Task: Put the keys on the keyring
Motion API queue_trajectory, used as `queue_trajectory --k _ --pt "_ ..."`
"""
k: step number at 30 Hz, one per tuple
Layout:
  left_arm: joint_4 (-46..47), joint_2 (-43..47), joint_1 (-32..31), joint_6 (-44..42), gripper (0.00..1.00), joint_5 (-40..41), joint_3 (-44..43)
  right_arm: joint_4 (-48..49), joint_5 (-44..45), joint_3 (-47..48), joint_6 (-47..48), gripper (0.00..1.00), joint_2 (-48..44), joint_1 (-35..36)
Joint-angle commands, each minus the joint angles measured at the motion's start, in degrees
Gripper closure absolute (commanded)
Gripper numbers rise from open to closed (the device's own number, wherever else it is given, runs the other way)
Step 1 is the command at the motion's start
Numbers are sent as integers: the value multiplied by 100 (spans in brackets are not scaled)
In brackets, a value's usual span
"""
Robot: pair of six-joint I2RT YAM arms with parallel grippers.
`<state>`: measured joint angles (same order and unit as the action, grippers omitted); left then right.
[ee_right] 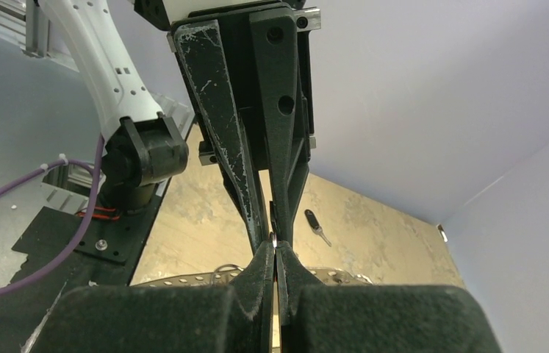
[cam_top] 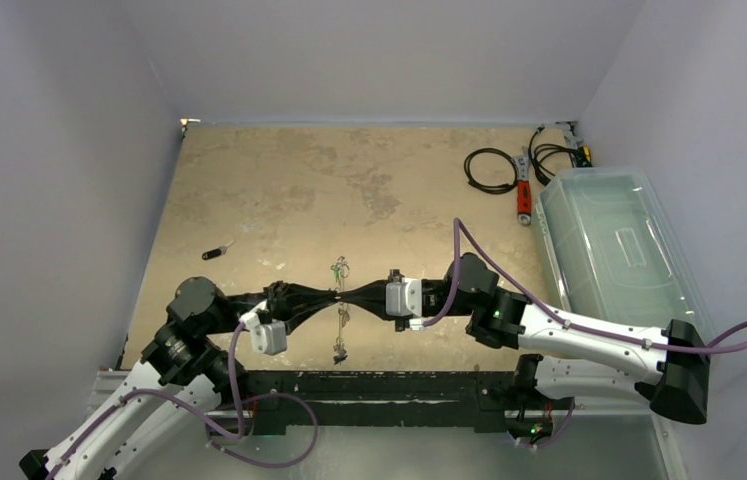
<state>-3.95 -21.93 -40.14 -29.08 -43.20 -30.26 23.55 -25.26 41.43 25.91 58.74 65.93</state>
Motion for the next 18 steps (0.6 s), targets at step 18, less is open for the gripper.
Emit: queue_trajectory --k 18 --pt "-109 -120 117 60 100 519 -234 -433 443 601 162 61 -205 7"
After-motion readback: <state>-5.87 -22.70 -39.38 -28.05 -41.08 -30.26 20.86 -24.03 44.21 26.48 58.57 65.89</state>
